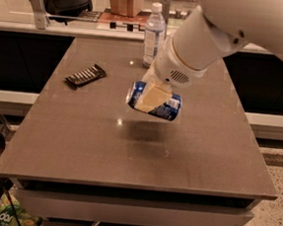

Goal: Place pepsi can upright

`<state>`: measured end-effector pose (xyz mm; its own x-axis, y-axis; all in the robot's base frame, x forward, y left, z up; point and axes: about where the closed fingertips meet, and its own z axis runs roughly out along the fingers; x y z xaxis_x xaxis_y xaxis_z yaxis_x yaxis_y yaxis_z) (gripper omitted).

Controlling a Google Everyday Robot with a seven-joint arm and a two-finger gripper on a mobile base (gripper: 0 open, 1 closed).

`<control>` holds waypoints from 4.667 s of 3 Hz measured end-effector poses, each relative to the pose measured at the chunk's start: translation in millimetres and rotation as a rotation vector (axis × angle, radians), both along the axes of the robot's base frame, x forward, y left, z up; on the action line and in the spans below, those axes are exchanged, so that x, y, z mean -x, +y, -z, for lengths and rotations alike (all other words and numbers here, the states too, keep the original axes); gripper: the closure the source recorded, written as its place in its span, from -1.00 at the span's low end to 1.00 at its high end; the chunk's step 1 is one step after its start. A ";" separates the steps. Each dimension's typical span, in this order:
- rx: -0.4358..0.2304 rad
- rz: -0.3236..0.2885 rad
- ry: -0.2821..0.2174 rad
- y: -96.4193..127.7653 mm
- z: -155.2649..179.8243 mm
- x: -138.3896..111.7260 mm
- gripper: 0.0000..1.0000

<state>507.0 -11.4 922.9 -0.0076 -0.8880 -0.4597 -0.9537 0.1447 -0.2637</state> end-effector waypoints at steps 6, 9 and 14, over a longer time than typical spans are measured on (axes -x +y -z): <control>-0.579 -0.151 -0.133 6.4 -55.2 27.0 1.00; -0.829 -0.204 -0.110 53.8 -37.7 13.2 1.00; -1.046 -0.183 -0.017 107.2 24.5 38.1 1.00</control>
Offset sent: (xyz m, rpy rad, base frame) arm -0.0350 -0.0503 0.0343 0.2886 -0.0138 0.0638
